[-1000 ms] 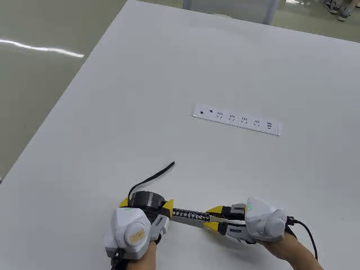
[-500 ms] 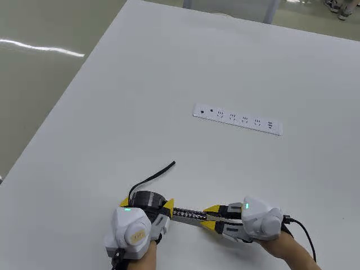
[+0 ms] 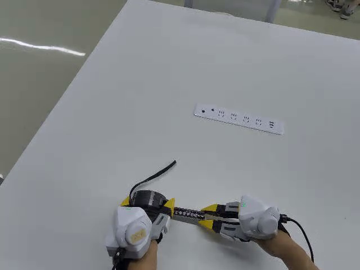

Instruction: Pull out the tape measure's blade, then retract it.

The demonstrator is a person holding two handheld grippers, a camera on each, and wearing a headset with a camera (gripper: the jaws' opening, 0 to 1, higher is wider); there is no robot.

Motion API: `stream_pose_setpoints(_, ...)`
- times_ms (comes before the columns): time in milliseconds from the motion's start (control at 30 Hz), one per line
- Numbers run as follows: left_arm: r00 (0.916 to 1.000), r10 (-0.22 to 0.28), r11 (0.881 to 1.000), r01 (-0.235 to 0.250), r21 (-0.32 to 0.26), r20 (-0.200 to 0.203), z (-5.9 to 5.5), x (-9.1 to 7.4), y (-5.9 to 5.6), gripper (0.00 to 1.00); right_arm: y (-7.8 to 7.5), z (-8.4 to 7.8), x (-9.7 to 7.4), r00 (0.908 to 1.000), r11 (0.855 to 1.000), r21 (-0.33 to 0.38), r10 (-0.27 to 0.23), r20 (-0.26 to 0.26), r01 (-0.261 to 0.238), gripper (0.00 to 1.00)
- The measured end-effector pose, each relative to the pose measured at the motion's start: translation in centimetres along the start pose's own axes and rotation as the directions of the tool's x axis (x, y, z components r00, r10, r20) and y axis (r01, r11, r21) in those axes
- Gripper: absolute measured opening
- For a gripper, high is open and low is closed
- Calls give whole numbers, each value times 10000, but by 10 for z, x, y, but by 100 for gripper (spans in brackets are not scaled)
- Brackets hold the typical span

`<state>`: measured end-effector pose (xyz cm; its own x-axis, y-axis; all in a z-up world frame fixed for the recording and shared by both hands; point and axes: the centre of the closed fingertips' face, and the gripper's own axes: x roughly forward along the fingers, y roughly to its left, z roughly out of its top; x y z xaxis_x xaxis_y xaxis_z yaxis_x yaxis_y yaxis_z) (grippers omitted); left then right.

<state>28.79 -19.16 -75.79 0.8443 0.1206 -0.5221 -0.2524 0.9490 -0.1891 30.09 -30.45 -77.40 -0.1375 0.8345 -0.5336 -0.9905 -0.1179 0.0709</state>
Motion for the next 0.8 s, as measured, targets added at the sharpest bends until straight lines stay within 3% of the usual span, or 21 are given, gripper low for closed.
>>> stream_pose_setpoints(800, 9998, -179, 9996, 176, -223, -94, 1, -1, 1, 64, 0, 6, 9, 9999, 9999, -118, 83, 78, -82, 12)
